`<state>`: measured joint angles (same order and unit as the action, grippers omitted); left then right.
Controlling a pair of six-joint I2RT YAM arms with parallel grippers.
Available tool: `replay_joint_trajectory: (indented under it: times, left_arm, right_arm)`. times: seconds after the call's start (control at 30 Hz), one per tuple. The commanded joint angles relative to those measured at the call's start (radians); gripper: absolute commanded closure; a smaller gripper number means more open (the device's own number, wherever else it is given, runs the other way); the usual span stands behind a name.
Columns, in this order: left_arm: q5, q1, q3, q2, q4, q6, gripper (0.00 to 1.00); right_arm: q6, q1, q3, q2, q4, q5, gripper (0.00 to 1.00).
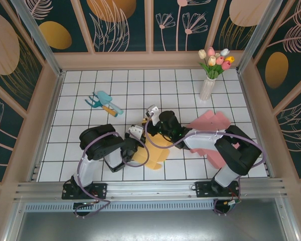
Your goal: Fold the paper box
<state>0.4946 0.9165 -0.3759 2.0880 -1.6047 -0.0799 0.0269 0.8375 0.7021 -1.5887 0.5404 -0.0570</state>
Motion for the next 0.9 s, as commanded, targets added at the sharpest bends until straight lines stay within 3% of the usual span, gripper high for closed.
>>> replay_joint_trajectory:
  times: [0.0,0.33,0.57,0.87]
  left_arm:
    - [0.022,-0.024,0.035,0.055,-0.200,0.033,1.00]
    - [-0.048,-0.024,0.054,0.061,-0.205,0.056,1.00]
    - [-0.057,-0.025,0.045,0.030,-0.153,0.035,0.99]
    - [-0.064,-0.023,0.035,-0.024,-0.106,0.011,0.79]
  right_arm:
    - [0.065,-0.011,-0.041,0.049,-0.129,-0.009,0.68]
    - [0.170,-0.046,-0.075,0.269,-0.252,0.034,0.62]
    - [0.167,-0.093,-0.122,0.258,-0.249,-0.003,0.61]
    - [0.164,-0.092,-0.137,0.177,-0.213,-0.041,0.61]
